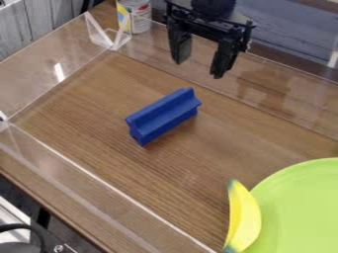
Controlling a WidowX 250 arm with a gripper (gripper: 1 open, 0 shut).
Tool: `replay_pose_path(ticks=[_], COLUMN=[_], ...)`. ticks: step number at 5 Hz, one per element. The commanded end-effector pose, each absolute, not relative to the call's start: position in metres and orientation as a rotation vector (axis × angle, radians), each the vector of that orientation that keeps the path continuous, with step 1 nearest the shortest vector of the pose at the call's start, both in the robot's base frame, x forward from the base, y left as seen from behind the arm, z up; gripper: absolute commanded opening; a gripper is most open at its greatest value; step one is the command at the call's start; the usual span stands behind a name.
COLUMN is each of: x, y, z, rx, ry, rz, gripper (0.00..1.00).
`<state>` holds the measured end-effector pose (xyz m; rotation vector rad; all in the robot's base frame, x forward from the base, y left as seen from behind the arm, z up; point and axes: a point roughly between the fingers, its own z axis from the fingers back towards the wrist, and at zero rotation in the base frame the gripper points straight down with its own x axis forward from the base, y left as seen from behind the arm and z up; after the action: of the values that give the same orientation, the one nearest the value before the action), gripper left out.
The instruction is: Remove the blue object from inside the green plate and put it on the table
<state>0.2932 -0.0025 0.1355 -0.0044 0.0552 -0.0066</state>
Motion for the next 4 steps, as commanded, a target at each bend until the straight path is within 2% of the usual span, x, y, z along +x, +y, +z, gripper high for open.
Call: replay_pose_path(ticks=[1,2,4], x=[0.288,0.273,0.243], y=[0.003,0.017,0.055], z=[0.129,0.118,0.098], rx=[-0.002,0.004,-0.003], ry=[0.074,0.097,0.082], rz=[-0.02,-0.055,-0.101], gripper=[1.0,1.0,1.0])
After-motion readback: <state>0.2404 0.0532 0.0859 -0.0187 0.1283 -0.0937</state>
